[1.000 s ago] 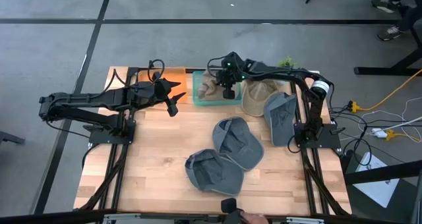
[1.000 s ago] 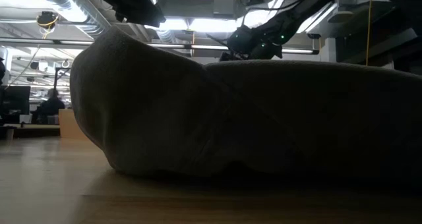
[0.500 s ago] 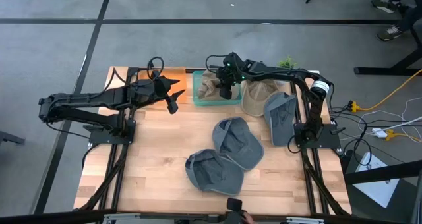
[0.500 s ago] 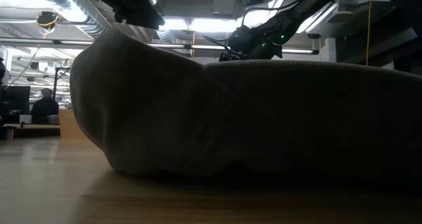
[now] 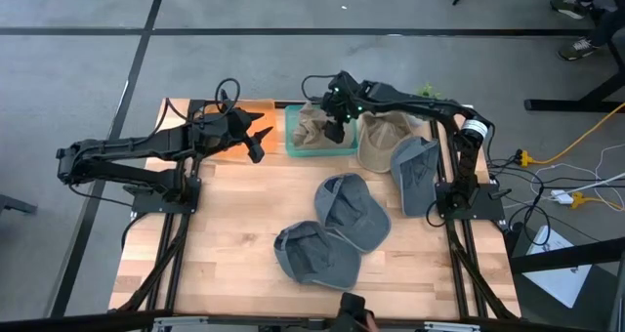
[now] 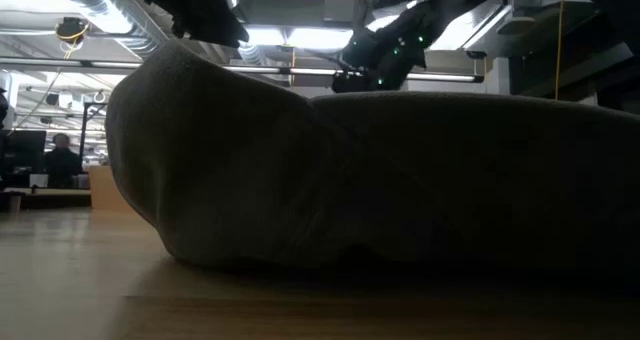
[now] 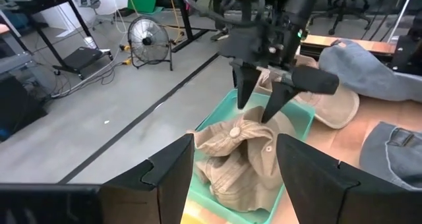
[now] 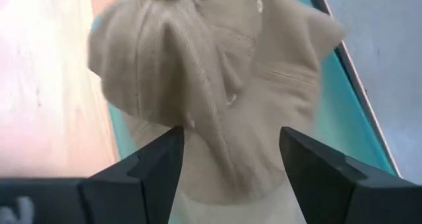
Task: Pick & Place hat
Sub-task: Put the bottom brown cap into the green bin
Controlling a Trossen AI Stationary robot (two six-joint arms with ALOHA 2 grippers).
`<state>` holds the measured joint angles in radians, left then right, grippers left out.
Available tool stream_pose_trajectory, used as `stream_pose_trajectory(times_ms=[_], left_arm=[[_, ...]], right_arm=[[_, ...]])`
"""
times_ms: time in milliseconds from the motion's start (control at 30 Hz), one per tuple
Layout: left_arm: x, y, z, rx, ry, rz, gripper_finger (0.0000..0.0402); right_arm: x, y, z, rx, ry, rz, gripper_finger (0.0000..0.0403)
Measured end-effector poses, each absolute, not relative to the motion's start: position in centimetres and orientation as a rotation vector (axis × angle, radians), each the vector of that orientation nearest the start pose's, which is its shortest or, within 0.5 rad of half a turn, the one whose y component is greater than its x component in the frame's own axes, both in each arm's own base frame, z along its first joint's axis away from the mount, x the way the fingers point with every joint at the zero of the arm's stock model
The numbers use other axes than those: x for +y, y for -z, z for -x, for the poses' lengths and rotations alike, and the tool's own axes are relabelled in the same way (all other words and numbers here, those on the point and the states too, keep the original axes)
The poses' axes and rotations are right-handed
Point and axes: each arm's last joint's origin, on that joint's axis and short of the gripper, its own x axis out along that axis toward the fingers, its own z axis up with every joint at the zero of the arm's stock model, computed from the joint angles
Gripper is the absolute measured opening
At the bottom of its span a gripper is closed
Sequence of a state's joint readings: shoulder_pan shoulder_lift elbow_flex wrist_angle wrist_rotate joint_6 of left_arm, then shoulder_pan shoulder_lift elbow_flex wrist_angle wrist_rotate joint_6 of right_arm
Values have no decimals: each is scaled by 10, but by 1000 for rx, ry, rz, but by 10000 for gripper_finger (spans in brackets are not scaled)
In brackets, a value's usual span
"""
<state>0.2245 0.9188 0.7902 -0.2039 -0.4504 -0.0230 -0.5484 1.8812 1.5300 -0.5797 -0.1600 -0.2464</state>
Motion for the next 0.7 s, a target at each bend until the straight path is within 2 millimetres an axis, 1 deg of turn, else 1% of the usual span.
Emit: stream_pose_trajectory(times_ms=[200,367,433,533,700], left_arm=[[56,-311,-191,317,-670,18,210],[55,-311,-192,312,-622,46,212],[55,-311,-193,307,-600,71,211],[54,-310,-193,300,-577,103,209],[53,-310,-194,297,-555,127,208]], right_arm=[[-209,-286,-353,903,262,-124,249],[-211,-311,-356,834,306,-174,249],[-211,-317,-357,818,310,-170,247],[-211,-320,-357,803,326,-200,233],[-208,-319,-357,817,346,-267,187]])
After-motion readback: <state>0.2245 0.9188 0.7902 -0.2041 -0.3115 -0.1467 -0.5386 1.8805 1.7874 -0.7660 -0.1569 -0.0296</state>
